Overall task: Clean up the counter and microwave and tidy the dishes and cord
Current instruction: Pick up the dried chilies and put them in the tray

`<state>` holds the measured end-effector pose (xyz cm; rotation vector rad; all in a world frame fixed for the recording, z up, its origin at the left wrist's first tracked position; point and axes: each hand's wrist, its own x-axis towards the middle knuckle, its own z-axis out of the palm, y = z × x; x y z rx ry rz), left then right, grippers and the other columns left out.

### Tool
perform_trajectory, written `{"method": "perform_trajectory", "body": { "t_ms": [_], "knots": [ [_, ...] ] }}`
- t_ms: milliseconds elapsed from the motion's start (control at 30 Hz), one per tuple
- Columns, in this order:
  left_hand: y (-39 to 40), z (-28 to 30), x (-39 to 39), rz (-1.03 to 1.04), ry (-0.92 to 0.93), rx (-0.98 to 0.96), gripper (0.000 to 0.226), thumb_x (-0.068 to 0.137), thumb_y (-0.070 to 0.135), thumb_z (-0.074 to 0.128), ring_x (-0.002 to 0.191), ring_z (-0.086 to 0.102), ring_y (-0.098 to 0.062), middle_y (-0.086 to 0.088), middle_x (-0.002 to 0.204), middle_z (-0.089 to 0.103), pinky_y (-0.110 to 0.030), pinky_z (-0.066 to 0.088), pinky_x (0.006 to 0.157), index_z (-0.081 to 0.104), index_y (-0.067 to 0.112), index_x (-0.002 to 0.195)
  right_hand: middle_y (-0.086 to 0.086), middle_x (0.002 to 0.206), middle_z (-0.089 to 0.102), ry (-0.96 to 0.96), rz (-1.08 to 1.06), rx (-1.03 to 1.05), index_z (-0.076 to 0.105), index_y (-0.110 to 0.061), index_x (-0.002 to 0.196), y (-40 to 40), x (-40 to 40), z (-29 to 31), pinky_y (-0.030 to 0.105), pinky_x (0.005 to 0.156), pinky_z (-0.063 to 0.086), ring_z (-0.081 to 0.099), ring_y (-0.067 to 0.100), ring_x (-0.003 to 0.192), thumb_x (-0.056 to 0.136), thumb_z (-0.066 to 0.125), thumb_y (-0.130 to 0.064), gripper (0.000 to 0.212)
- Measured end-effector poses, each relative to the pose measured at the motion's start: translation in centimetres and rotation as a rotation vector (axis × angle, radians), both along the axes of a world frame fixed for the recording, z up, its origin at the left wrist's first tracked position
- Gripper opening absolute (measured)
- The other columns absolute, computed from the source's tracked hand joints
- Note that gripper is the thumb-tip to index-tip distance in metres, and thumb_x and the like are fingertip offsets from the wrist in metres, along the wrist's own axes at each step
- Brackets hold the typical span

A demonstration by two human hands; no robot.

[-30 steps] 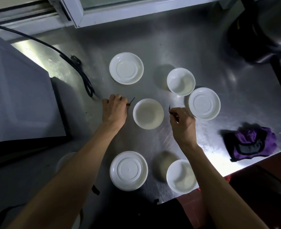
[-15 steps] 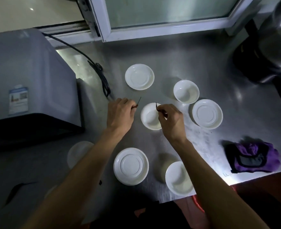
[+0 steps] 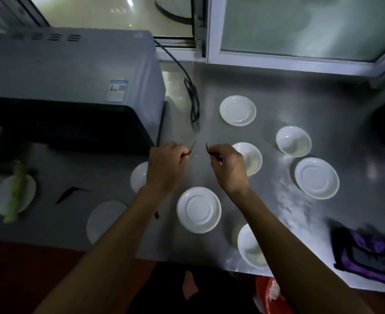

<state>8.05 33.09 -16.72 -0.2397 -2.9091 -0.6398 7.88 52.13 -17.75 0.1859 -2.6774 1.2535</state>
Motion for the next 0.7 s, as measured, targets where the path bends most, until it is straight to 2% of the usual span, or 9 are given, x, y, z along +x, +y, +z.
{"method": "perform_trajectory", "body": {
  "t_ms": [133,267,433,567,700],
  "knots": [
    [-3.6,0.6,3.3,0.166,-0.012,-0.088,0.006,0.087,0.021,0.064,0.079,0.058,-0.029,-0.003,0.084,0.066,-0.041,0.041,0.071,0.069,0.019,0.086,0.007,0.096,0.069,0.019,0.12,0.019,0.073,-0.008,0.099,-4.4,1.1,0.7,0.034,0.077,0.055,0.065,0.021,0.082,0.085,0.065,0.001,0.018],
    [-8.8,1.3,7.2,0.289,-0.007,-0.051,0.008,0.087,0.023,0.069,0.088,0.058,-0.024,0.002,0.091,0.067,-0.041,0.043,0.077,0.071,0.022,0.094,0.006,0.093,0.069,0.062,0.253,0.033,0.073,-0.007,0.096,-10.1,2.6,1.6,0.035,0.075,0.055,0.065,0.02,0.079,0.084,0.066,0.002,0.017],
    [-16.9,1.9,12.7,0.386,0.022,0.011,0.003,0.09,0.022,0.062,0.082,0.055,-0.021,0.003,0.086,0.062,-0.041,0.044,0.073,0.065,0.022,0.09,0.004,0.099,0.069,0.057,0.406,0.043,0.072,-0.011,0.1,-18.2,5.3,2.2,0.039,0.079,0.055,0.065,0.02,0.086,0.087,0.065,-0.001,0.018],
    [-23.9,2.2,17.4,0.493,0.043,-0.002,0.012,0.086,0.026,0.057,0.08,0.058,-0.025,0.0,0.086,0.065,-0.044,0.047,0.07,0.066,0.02,0.088,0.003,0.099,0.068,0.052,0.482,0.033,0.072,-0.012,0.1,-25.8,8.9,3.3,0.033,0.08,0.054,0.065,0.018,0.088,0.088,0.065,-0.001,0.017],
    [-31.2,2.4,22.6,0.618,0.07,-0.041,0.006,0.081,0.023,0.068,0.081,0.06,-0.028,-0.001,0.085,0.066,-0.041,0.044,0.071,0.068,0.021,0.086,0.0,0.095,0.069,0.083,0.582,0.018,0.072,-0.012,0.098,-33.4,12.5,3.9,0.04,0.077,0.055,0.065,0.018,0.086,0.086,0.065,0.003,0.021]
  ]
}}
